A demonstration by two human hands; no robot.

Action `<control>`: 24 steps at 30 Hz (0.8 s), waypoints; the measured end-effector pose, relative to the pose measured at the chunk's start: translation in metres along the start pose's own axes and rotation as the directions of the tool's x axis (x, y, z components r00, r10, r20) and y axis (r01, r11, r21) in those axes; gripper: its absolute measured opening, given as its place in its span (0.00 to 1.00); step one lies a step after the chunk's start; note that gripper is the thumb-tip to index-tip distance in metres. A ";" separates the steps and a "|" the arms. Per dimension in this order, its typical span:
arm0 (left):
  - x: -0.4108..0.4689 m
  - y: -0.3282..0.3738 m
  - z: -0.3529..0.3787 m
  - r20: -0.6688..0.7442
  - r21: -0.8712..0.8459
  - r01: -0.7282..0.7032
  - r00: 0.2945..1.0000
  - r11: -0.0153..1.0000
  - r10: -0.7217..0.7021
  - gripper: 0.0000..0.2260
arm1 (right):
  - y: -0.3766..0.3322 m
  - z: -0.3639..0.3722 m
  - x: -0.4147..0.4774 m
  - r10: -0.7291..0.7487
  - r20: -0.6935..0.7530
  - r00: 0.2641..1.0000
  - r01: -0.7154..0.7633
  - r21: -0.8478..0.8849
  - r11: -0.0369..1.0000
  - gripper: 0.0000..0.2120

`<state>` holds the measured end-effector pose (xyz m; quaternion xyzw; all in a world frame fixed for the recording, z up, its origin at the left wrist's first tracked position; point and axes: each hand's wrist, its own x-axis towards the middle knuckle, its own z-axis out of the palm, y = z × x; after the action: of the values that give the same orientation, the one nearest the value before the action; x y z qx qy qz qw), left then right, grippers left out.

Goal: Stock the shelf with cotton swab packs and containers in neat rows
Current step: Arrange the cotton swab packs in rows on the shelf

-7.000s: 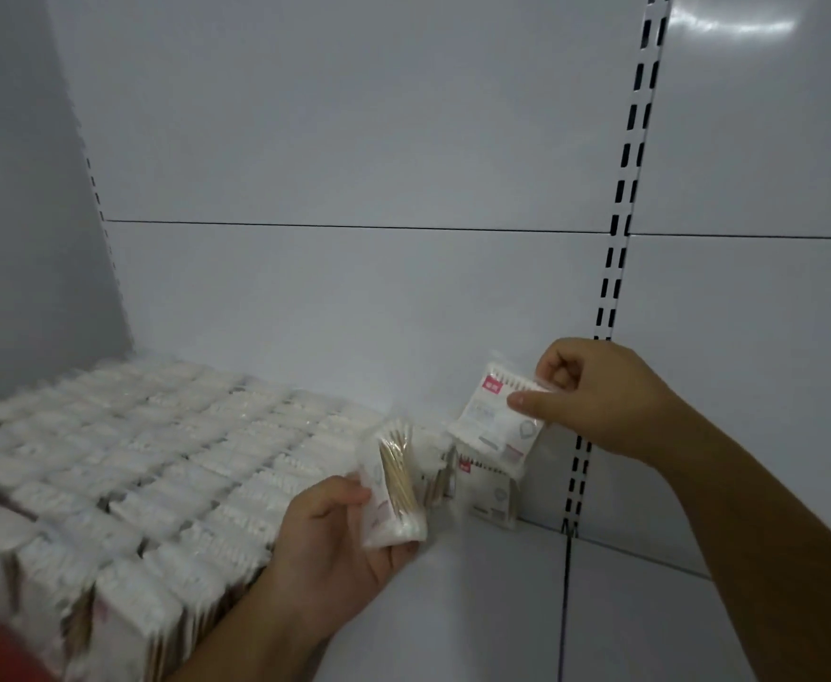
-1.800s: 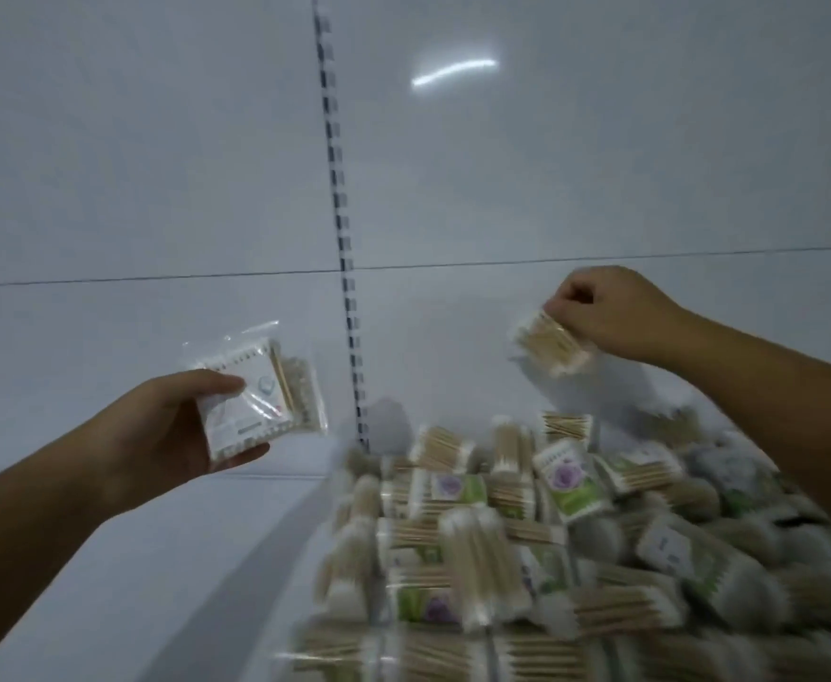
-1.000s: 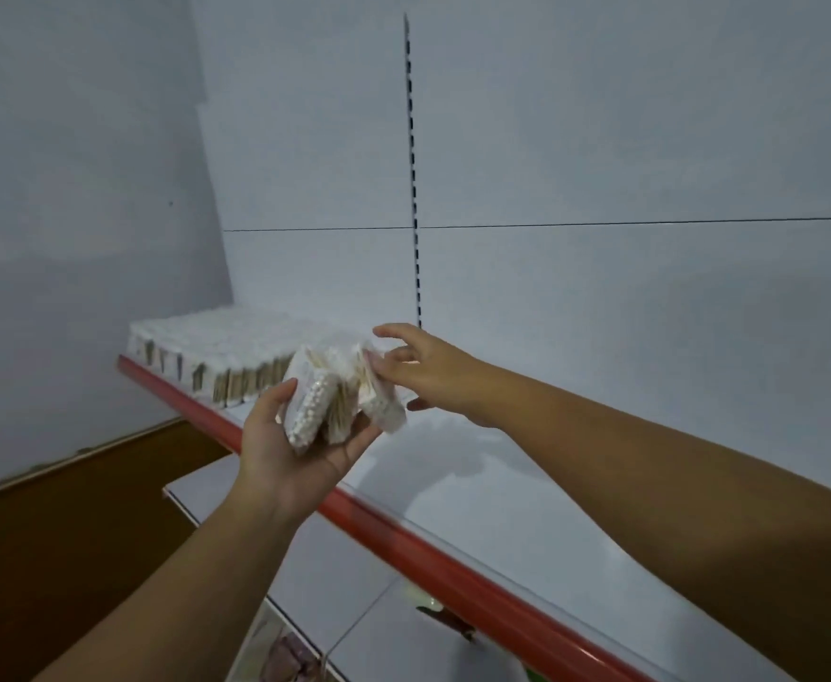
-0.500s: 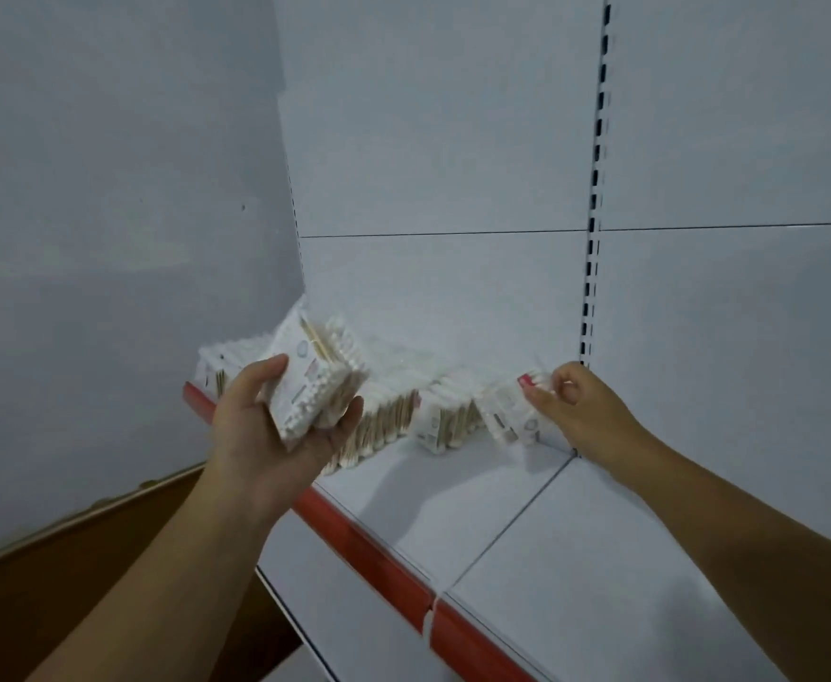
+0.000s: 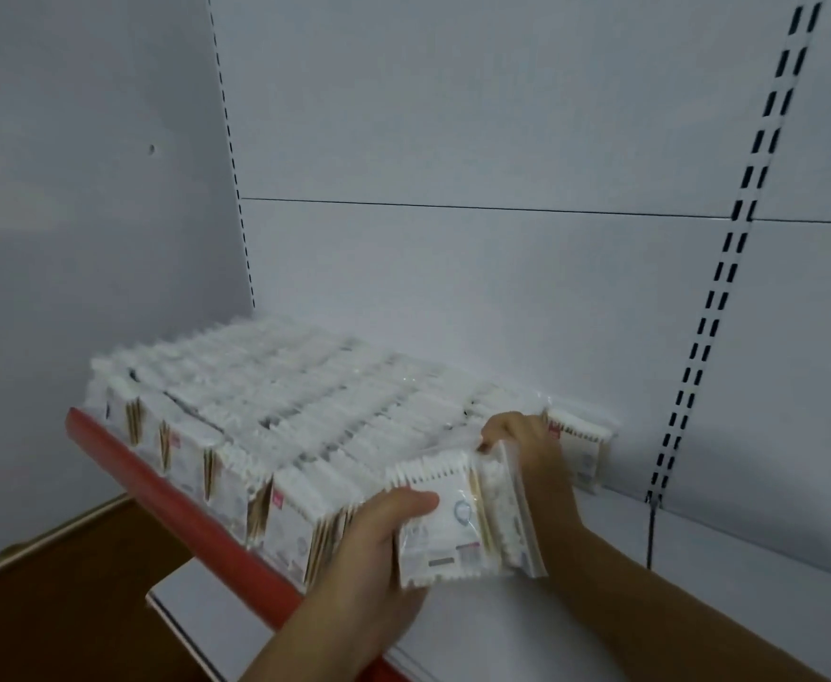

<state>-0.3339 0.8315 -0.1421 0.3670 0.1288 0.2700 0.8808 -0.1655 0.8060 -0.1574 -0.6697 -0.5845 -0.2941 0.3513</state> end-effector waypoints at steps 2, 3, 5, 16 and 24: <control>0.011 -0.002 -0.007 -0.004 0.022 0.001 1.000 1.000 -0.001 0.16 | 0.007 -0.001 0.006 -0.008 0.065 0.998 0.009 -0.017 1.000 0.07; 0.014 -0.004 -0.011 -0.015 0.022 0.002 1.000 1.000 -0.001 0.16 | 0.007 -0.005 0.009 -0.014 0.078 0.997 0.014 -0.002 1.000 0.05; 0.016 -0.006 -0.016 -0.034 -0.011 -0.009 0.999 1.000 0.009 0.18 | 0.005 -0.018 0.018 0.071 0.035 0.997 -0.075 0.158 0.985 0.06; 0.008 -0.003 -0.016 0.076 -0.103 -0.060 0.995 0.993 0.068 0.31 | -0.001 -0.088 0.056 -0.106 0.810 0.576 -0.317 0.341 0.885 0.18; 0.008 -0.002 -0.015 -0.050 -0.089 -0.068 0.997 0.994 0.064 0.31 | 0.046 -0.101 0.073 0.120 0.692 0.711 -0.539 0.427 0.726 0.13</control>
<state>-0.3332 0.8431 -0.1544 0.3243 0.1250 0.3133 0.8838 -0.1082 0.7628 -0.0464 -0.6777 -0.5900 0.2173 0.3813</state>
